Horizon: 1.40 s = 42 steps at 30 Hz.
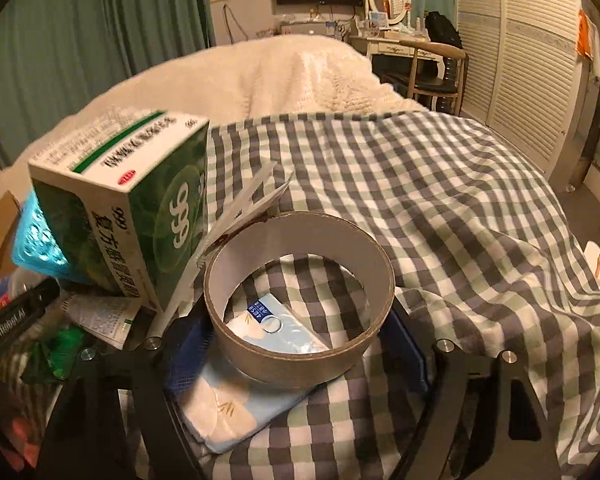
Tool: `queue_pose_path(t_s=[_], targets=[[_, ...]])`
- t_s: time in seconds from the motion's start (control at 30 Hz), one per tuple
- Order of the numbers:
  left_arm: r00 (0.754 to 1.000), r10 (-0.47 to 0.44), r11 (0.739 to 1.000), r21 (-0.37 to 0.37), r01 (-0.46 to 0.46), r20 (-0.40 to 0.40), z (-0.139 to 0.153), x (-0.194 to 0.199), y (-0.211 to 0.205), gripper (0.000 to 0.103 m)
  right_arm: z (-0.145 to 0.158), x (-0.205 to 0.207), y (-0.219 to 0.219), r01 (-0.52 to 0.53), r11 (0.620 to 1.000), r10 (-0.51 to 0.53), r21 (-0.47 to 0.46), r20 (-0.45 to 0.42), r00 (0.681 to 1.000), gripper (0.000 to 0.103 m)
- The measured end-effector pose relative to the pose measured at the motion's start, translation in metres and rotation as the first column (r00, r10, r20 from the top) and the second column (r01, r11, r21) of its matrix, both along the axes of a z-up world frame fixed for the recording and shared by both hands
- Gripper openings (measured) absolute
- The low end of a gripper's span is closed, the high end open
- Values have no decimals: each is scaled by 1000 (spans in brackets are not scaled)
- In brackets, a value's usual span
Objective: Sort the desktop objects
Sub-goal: 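Grasp the clear floss container with the left gripper while the right grasps the tape roll, then carry the floss container and tape roll into the cardboard box, open both grippers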
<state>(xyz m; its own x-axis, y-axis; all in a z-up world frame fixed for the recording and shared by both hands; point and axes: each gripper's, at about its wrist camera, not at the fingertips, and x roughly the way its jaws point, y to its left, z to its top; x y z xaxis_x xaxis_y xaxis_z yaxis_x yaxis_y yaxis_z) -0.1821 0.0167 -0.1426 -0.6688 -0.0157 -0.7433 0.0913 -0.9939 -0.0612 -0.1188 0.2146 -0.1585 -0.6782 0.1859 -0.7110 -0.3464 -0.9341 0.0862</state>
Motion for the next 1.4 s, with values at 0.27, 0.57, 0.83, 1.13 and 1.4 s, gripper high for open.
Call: queue_pose_path(t_s=[0.27, 0.57, 0.83, 1.13, 1.4], targets=[[998, -64, 997, 36, 65, -24, 24, 34, -16, 93, 29, 42, 1, -63, 996, 58, -68, -72, 996, 79], [988, -114, 988, 88, 124, -103, 64, 61, -26, 93, 90, 85, -47, -233, 971, 237, 59, -75, 969, 79], [967, -74, 982, 153, 114, -245, 133, 71, -68, 93, 156, 110, -94, -329, 935, 343, 134, -105, 933, 79], [936, 67, 987, 159, -12, -347, 199, 66, -167, 92, 221, 93, -177, -461, 873, 485, 160, -185, 855, 79], [950, 155, 986, 101, -132, -270, 166, 34, -242, 90, 224, 42, -279, -598, 788, 615, 143, -183, 767, 79]])
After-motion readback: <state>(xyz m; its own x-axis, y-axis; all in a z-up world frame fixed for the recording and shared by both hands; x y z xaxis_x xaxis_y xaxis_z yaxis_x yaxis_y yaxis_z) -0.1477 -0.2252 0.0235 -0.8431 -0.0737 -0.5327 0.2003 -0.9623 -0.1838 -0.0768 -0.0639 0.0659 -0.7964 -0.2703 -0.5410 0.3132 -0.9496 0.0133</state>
